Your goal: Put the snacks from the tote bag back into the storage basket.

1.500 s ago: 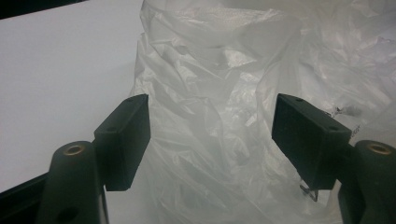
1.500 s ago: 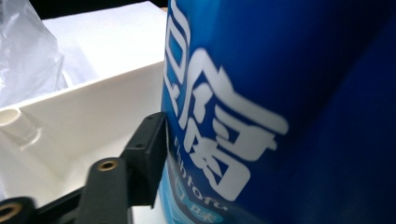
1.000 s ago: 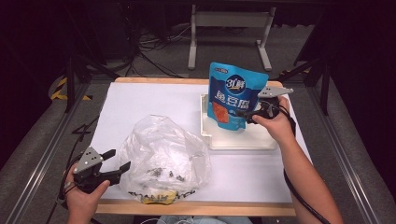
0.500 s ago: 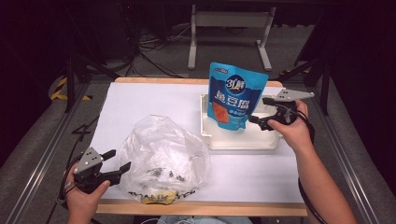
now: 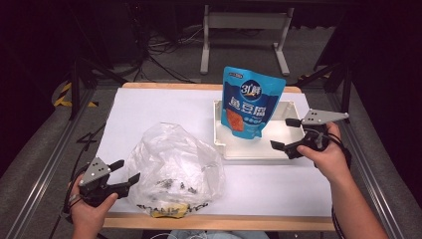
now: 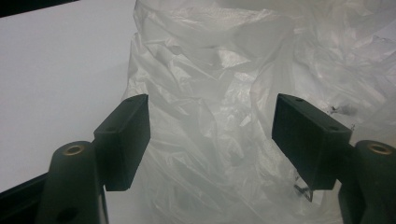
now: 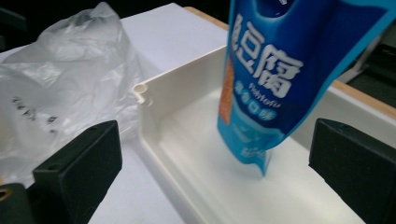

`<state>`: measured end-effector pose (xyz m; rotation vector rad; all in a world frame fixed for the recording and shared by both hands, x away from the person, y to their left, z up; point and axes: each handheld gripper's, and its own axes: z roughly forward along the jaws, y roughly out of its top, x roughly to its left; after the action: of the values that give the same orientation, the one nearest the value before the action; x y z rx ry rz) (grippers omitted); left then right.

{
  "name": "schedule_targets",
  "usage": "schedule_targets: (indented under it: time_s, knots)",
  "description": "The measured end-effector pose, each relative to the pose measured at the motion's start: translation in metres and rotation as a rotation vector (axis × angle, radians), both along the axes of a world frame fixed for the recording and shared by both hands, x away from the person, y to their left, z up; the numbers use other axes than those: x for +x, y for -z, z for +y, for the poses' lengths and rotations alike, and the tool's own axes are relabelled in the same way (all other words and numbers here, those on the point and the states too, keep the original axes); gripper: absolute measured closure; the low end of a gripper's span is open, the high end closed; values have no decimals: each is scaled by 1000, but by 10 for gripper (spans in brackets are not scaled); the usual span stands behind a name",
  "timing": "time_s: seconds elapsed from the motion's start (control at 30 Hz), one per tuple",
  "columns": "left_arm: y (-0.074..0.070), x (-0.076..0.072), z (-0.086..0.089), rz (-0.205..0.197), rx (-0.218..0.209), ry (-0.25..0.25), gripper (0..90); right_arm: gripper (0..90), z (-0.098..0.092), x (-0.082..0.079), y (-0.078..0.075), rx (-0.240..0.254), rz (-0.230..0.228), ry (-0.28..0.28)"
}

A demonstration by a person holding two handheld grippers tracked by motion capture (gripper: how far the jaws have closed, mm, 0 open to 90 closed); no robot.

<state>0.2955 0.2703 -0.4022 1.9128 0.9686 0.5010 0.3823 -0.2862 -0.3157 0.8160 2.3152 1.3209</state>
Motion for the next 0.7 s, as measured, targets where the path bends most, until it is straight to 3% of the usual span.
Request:
schedule_targets:
  time_s: [0.4, 0.7]
  knots:
    - [0, 0, 0, 3, 3, 4, 289, 35, 11, -31, 10, -46, 37, -77]
    - [1, 0, 0, 5, 1, 2, 288, 35, 15, -41, 28, -62, 29, -70]
